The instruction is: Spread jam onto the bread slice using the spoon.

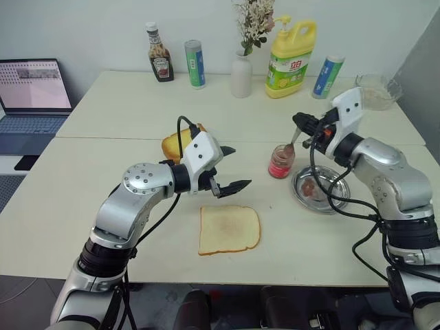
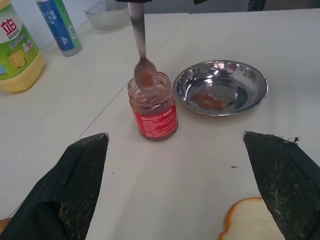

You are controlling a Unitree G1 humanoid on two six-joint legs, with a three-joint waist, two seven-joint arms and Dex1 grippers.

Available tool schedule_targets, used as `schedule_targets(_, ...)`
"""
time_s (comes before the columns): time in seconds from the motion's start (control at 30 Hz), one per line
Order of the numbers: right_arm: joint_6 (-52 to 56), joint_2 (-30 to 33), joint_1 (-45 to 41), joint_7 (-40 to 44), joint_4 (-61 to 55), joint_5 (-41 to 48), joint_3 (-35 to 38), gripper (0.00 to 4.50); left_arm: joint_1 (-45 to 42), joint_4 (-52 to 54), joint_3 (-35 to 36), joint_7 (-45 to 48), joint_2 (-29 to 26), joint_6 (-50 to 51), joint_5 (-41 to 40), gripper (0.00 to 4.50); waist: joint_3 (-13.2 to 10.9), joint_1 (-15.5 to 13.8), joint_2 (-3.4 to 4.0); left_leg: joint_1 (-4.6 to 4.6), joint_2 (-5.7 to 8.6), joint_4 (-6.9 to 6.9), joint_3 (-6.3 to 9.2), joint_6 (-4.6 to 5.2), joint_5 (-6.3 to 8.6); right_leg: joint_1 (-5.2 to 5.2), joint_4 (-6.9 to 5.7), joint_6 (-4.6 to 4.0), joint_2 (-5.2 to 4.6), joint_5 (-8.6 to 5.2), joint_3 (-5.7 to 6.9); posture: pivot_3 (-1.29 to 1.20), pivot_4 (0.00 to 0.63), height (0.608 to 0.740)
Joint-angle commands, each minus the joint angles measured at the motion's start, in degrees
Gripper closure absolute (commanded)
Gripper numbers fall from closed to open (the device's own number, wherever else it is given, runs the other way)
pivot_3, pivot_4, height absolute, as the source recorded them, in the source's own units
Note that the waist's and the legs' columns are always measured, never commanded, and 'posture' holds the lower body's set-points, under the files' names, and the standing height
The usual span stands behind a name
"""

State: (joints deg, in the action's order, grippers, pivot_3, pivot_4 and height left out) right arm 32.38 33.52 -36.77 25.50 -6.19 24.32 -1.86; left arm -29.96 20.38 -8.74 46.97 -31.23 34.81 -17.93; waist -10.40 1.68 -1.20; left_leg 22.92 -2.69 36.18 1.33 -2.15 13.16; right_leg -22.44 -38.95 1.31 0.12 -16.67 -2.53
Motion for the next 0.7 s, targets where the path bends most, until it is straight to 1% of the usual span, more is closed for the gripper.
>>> schedule_targets(0.03,-4.8,0.3,-0.3,2.6,-1.2,-5.2,-2.7,4.47,-0.6,2.0,-0.3,0.3,-0.4,-1.0,-0.2,0.0,0.0,0.0,0.0,0.0,0.0,0.0,0.0,0.0,0.0,0.0,0.0,0.0,0.0,0.0,0.0,0.0,0.15,0.74)
schedule_targets(0.2,-10.0,0.7,0.6,5.5,-0.8,-11.9,-6.8,4.47,-0.5,2.0,-0.8,0.6,-0.6,-1.4,0.3,0.0,0.0,0.0,0.0,0.0,0.0,0.0,0.0,0.0,0.0,0.0,0.0,0.0,0.0,0.0,0.01,0.0,0.15,0.74)
schedule_targets(0.43,-13.6,0.6,1.7,7.8,1.3,-17.8,-8.7,4.47,0.0,2.2,-1.3,0.7,-0.8,-1.7,0.6,0.0,0.0,0.0,0.0,0.0,0.01,0.01,0.0,-0.01,0.0,0.0,0.0,-0.01,-0.01,0.0,0.01,0.0,0.15,0.74)
schedule_targets(0.6,-9.8,-1.3,1.5,7.8,3.1,-16.8,-6.6,4.47,0.5,1.6,-1.7,1.0,-1.1,-2.2,1.5,0.0,0.0,0.0,0.0,-0.01,0.0,0.01,0.01,-0.01,0.0,0.0,-0.01,-0.01,-0.01,0.01,0.01,0.0,0.15,0.74)
schedule_targets(0.7,-4.7,-3.3,1.1,7.1,4.1,-14.1,-3.9,4.47,0.7,1.3,-1.8,1.1,-1.2,-2.5,1.9,0.0,0.0,0.0,-0.01,-0.02,0.0,0.01,0.01,-0.01,-0.01,0.01,-0.02,-0.01,-0.01,0.01,0.02,0.0,0.15,0.74)
